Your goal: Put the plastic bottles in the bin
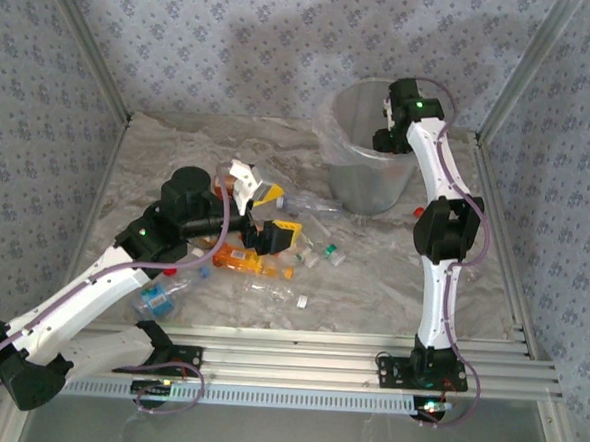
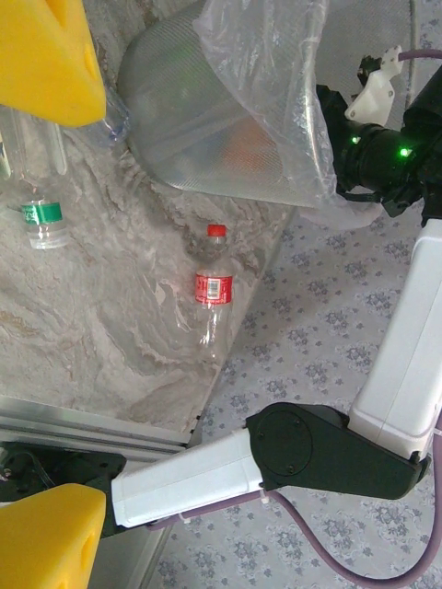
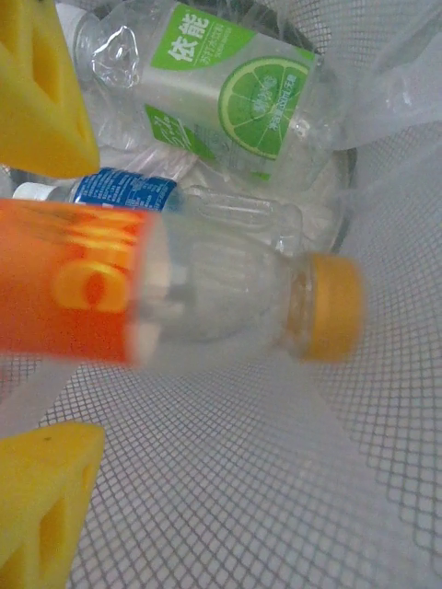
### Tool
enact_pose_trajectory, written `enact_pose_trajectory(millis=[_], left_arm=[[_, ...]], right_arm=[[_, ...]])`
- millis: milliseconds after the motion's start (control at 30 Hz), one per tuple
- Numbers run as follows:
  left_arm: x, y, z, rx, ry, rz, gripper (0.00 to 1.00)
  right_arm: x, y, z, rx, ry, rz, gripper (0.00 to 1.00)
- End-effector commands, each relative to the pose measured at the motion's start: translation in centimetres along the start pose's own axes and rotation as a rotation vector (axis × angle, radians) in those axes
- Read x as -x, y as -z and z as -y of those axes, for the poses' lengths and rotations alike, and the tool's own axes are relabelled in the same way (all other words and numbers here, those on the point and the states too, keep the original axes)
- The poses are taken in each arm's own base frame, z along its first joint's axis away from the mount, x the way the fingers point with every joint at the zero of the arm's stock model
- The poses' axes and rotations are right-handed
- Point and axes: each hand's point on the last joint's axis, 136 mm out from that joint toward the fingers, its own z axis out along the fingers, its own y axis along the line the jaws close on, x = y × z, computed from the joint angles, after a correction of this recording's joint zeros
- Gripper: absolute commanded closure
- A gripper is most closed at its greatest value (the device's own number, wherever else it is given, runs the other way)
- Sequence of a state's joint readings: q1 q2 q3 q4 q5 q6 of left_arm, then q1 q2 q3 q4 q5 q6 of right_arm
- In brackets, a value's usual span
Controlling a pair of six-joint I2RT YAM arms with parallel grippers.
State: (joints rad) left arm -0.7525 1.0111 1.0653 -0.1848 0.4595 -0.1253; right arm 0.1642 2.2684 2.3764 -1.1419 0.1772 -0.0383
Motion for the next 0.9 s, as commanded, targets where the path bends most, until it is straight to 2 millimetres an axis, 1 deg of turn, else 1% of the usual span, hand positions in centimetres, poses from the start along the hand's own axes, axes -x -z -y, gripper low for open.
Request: enact_pose_trajectory(millis=[0,133,333,533,767,867], left_arm=[[1.6,0.5,0.3,0.002,-0.029,0.03,0.0],[1.6,0.6,0.3,0.002,-0.03,0.03,0.0],[1.6,0.6,0.2,0.005,-0.034,0.029,0.0],[1.5,0.6,0.3,0.005,-0.041,0.028,0.0],[1.2,0.5,0.0,0.018,-0.057,0.017,0.0],[1.0,0.6,-0.4,0.042,-0.068,0.009,0.0]], right_arm=[[0.3,0.7,0.3,-0.03,0.006,0.002,0.23],[0.9,1.8,-0.1,-0.026,0.007,0.028,0.22],[2.2,4.9,-1.3,0.014,0.005,0.102,0.22],[3.5,9.3,-2.3,0.071,-0.006,0.204,0.23],[4.6,15.7,-3.0,0.116,-0.012,0.346,0.24],[4.6,18.6,-3.6,0.147,-0.006,0.401,0.24]])
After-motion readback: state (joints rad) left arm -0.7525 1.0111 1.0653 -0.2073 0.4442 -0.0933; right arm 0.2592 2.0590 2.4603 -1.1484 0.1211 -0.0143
